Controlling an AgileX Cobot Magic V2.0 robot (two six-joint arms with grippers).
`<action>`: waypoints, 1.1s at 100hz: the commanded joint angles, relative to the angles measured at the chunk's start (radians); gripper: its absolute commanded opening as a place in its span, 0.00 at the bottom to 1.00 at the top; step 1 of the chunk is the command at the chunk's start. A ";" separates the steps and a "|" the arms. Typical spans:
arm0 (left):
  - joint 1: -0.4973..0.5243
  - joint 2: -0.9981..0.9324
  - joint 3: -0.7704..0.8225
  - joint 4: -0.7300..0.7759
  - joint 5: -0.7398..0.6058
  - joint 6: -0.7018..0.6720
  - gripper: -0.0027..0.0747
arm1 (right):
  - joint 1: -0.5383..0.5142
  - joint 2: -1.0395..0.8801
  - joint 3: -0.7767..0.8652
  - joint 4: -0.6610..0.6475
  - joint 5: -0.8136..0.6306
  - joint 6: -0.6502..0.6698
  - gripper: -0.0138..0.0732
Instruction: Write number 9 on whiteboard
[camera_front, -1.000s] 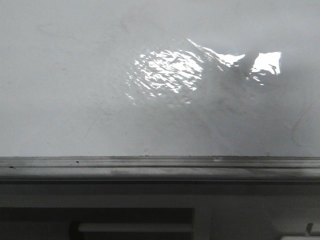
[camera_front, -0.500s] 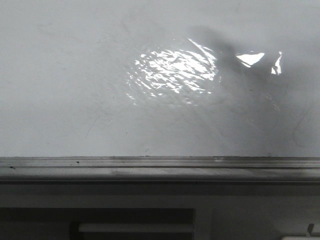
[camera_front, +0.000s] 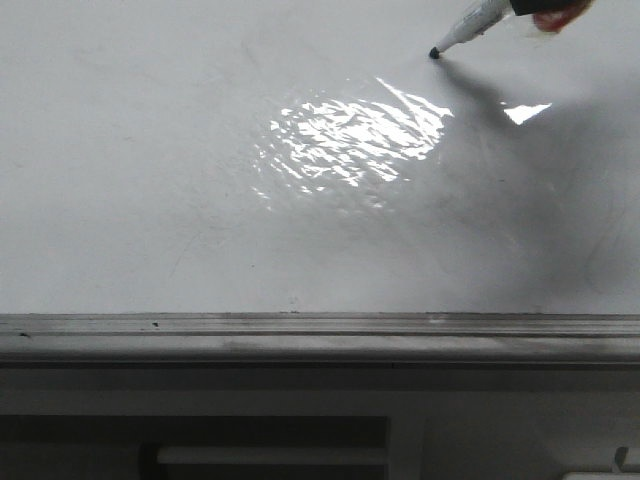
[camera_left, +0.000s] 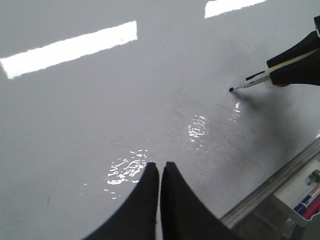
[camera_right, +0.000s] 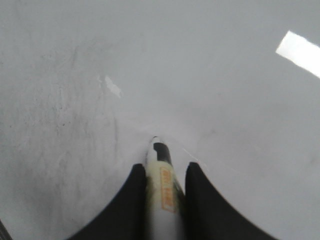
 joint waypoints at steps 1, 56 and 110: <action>0.003 0.008 -0.032 -0.022 -0.074 -0.012 0.01 | -0.011 0.024 -0.045 0.004 -0.044 0.005 0.11; 0.003 0.008 -0.032 -0.022 -0.074 -0.012 0.01 | 0.038 0.054 -0.064 -0.014 0.166 0.004 0.11; 0.003 0.008 -0.031 -0.024 -0.072 -0.012 0.01 | -0.007 0.073 -0.181 0.004 0.261 0.005 0.11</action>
